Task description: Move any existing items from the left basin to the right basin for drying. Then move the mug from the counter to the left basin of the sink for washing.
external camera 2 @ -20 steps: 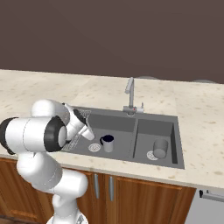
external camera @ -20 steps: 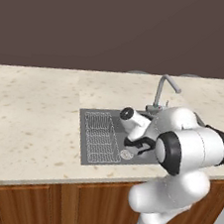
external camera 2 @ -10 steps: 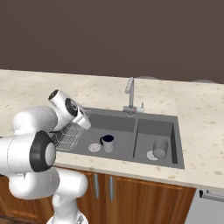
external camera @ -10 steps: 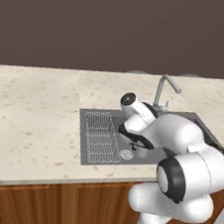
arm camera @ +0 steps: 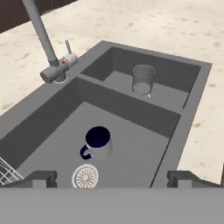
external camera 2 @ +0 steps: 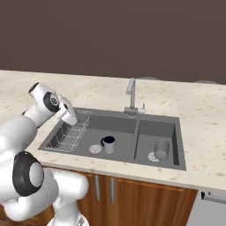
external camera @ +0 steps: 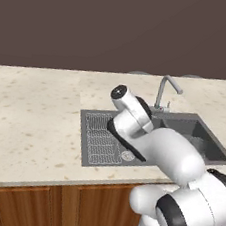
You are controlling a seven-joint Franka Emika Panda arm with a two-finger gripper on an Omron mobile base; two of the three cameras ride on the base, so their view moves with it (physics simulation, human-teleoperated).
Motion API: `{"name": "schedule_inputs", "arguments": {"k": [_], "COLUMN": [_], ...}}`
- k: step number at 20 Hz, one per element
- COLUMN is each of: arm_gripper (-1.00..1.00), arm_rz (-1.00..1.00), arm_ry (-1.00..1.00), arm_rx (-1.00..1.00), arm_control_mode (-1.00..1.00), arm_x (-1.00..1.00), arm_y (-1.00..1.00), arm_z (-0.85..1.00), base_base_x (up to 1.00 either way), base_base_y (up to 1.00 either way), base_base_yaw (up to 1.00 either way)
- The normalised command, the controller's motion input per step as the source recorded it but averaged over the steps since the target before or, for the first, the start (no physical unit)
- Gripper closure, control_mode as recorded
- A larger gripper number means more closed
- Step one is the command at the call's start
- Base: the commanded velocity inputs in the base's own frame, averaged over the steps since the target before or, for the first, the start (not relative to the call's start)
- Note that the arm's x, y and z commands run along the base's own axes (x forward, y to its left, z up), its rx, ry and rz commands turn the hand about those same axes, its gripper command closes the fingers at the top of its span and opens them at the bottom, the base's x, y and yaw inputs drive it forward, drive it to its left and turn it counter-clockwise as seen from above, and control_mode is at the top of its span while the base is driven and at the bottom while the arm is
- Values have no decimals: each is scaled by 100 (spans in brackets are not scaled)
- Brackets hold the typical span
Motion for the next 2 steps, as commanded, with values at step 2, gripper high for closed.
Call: {"name": "schedule_inputs", "arguments": {"k": [2], "arm_gripper": [-100], "arm_rz": [-6], "arm_ry": [0], "arm_rx": [-8], "arm_control_mode": [-100], "arm_x": [-55], "arm_y": [57], "arm_z": [36], "base_base_x": [0], "base_base_y": [0], "base_base_yaw": [0]}}
